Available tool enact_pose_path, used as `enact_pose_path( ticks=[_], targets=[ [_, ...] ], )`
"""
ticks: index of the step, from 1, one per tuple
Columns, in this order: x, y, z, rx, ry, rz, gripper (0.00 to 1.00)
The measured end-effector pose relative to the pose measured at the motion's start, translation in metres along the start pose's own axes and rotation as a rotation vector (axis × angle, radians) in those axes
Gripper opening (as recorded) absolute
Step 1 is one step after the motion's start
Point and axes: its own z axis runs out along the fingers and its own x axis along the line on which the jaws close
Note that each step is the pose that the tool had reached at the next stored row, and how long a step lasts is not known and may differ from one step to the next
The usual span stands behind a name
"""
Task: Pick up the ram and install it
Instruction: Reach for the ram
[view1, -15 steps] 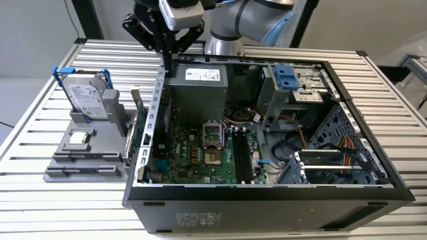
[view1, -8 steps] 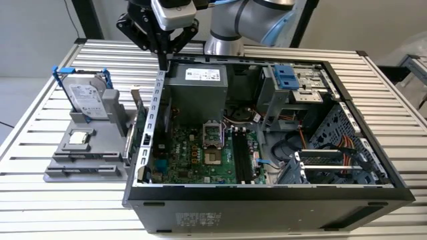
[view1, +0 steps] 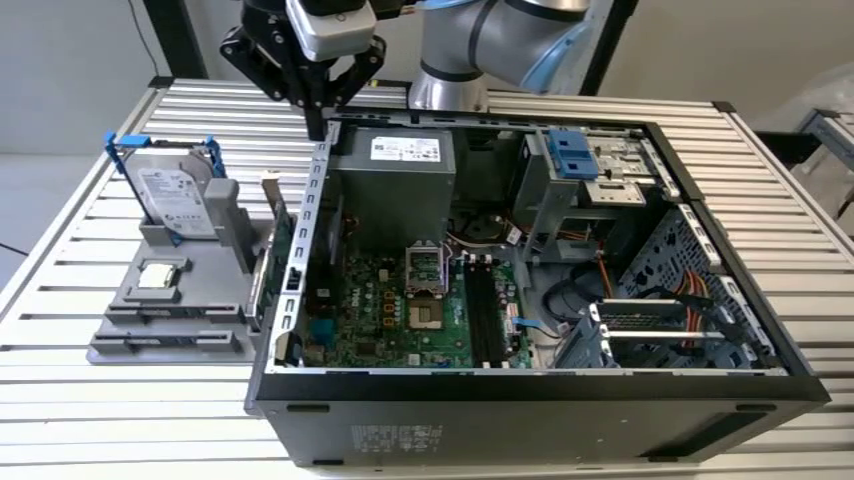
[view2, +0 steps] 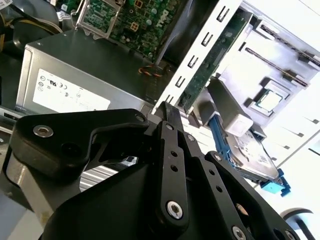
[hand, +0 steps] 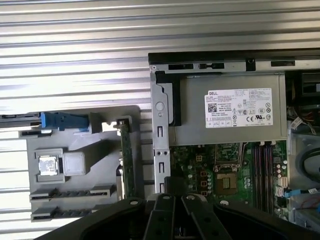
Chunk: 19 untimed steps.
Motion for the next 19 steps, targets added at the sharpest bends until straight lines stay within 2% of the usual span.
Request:
enact_pose_path(
  ticks=[19],
  targets=[
    [0.0228, -0.0027, -0.0006, 0.0001, 0.0001, 0.000, 0.00]
  ],
)
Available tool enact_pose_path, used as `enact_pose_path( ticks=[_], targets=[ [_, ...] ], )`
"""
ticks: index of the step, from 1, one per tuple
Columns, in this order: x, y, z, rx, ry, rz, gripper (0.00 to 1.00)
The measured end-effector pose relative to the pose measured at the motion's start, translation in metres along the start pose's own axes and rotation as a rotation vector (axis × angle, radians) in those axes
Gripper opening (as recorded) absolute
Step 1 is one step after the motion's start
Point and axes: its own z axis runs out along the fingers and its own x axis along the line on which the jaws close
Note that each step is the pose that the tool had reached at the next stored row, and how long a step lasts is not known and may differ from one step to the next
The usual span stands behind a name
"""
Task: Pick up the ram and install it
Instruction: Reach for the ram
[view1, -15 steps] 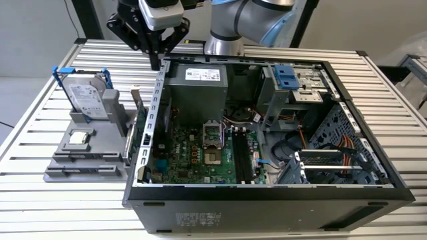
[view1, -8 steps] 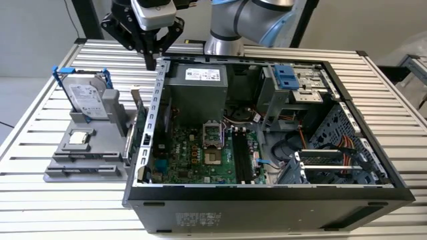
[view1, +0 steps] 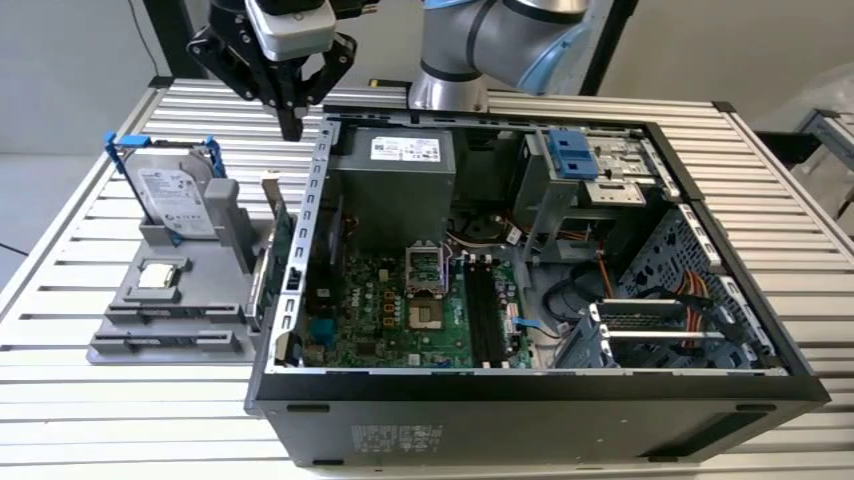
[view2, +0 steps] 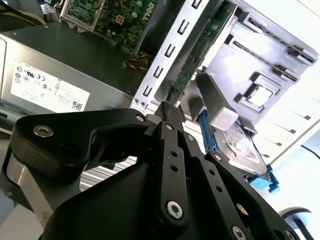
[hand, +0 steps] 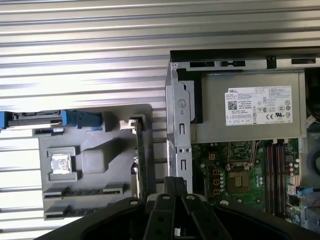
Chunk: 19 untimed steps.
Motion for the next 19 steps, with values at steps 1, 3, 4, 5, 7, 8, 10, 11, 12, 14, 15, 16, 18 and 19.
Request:
enact_pose_path(
  ticks=[1, 3, 4, 5, 7, 8, 10, 11, 12, 14, 15, 16, 18, 19],
  targets=[
    [0.0012, -0.0001, 0.0000, 0.0000, -0.0001, 0.000, 0.00],
    [0.0034, -0.0003, -0.0001, 0.0000, 0.0000, 0.000, 0.00],
    [0.0045, -0.0004, 0.0000, -0.0001, -0.0001, 0.000, 0.00],
    [0.0057, -0.0006, -0.0001, -0.0001, -0.0001, 0.000, 0.00],
    [0.0080, -0.0008, -0.0002, 0.0000, 0.0000, 0.000, 0.00],
    [0.0092, -0.0010, -0.0001, -0.0001, -0.0001, 0.000, 0.00],
    [0.0115, -0.0012, -0.0002, 0.0000, 0.0000, 0.000, 0.00],
    [0.0126, -0.0013, -0.0002, -0.0001, -0.0001, 0.000, 0.00],
    [0.0138, -0.0015, -0.0003, 0.0000, 0.0000, 0.000, 0.00],
    [0.0165, -0.0018, -0.0003, -0.0001, -0.0001, 0.000, 0.00],
    [0.0180, -0.0019, -0.0004, 0.0000, -0.0001, 0.000, 0.00],
    [0.0195, -0.0021, -0.0004, -0.0001, -0.0001, 0.000, 0.00],
    [0.0223, -0.0025, -0.0005, -0.0001, -0.0001, 0.000, 0.00],
    [0.0236, -0.0026, -0.0005, -0.0001, -0.0001, 0.000, 0.00]
  ],
)
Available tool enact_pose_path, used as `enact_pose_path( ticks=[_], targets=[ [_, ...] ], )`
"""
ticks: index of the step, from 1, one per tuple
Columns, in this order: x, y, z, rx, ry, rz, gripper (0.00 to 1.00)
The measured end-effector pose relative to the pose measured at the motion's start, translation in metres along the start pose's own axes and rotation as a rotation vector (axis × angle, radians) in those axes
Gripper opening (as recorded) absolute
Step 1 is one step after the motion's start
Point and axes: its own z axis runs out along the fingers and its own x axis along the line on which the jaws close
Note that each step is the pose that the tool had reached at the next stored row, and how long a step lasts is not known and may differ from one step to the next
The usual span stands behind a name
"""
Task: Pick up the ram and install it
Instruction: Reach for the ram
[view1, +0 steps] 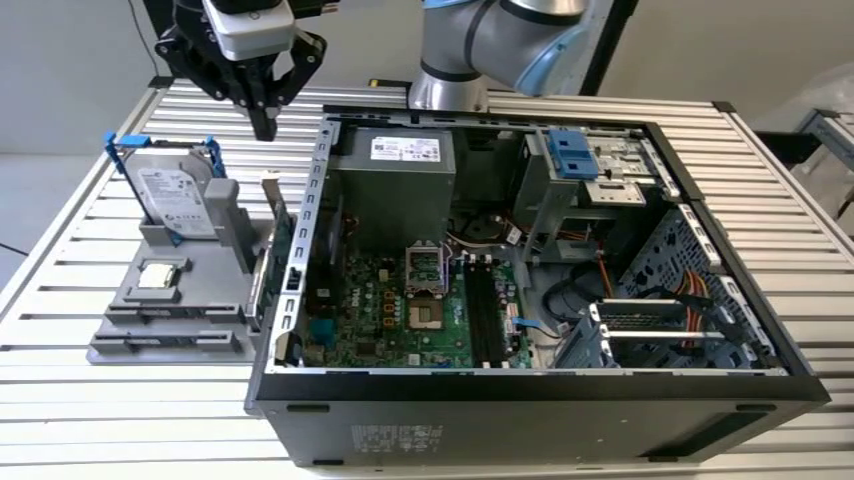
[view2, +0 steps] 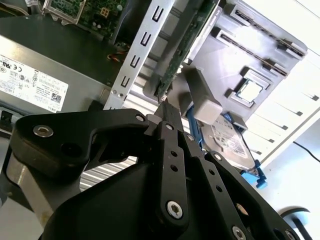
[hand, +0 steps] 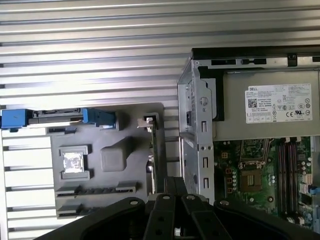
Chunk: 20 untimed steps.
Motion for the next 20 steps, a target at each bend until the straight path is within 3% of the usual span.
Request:
enact_pose_path(
  ticks=[20],
  targets=[
    [0.0264, -0.0027, -0.0005, 0.0001, 0.0000, 0.000, 0.00]
  ],
)
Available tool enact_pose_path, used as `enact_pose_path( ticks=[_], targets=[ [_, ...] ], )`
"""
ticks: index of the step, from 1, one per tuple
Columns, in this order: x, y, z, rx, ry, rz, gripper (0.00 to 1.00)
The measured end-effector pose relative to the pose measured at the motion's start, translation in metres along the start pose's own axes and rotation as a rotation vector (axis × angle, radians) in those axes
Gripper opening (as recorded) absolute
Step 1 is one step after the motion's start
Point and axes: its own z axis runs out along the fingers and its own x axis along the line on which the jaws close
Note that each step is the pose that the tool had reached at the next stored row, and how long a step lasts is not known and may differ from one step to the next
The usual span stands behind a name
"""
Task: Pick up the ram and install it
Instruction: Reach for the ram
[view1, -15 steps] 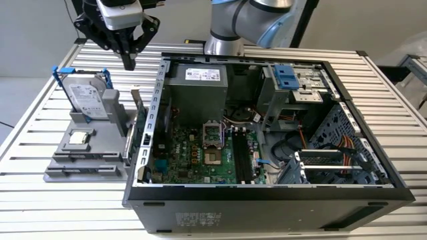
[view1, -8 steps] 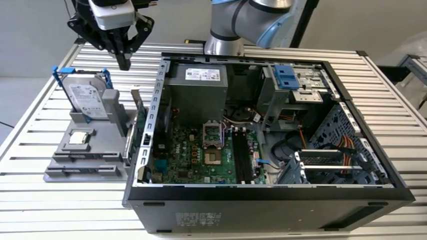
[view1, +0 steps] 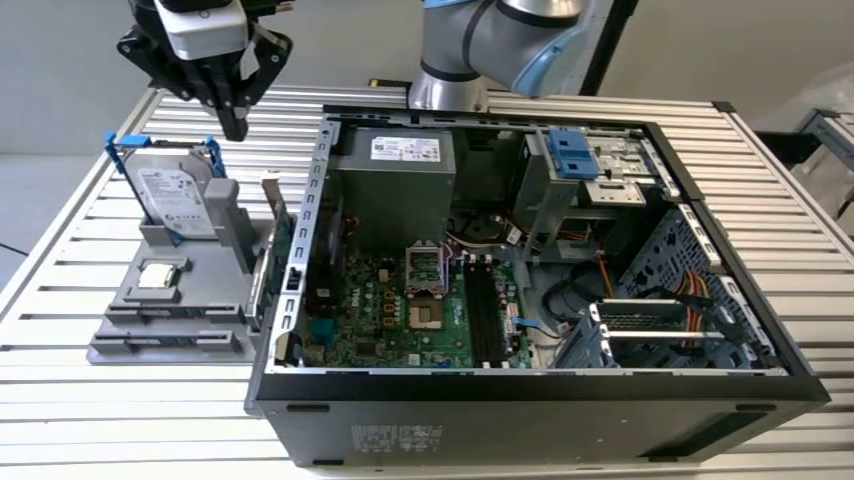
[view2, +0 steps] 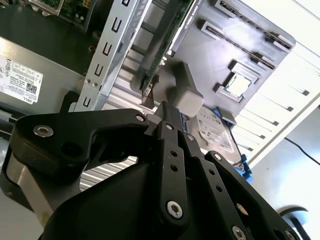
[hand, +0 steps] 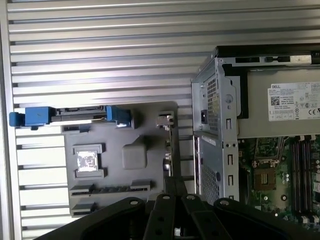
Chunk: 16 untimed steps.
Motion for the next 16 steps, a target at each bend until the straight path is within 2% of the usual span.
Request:
enact_pose_path(
  ticks=[16],
  targets=[
    [0.0229, -0.0023, -0.0003, 0.0000, 0.0000, 0.000, 0.00]
  ],
)
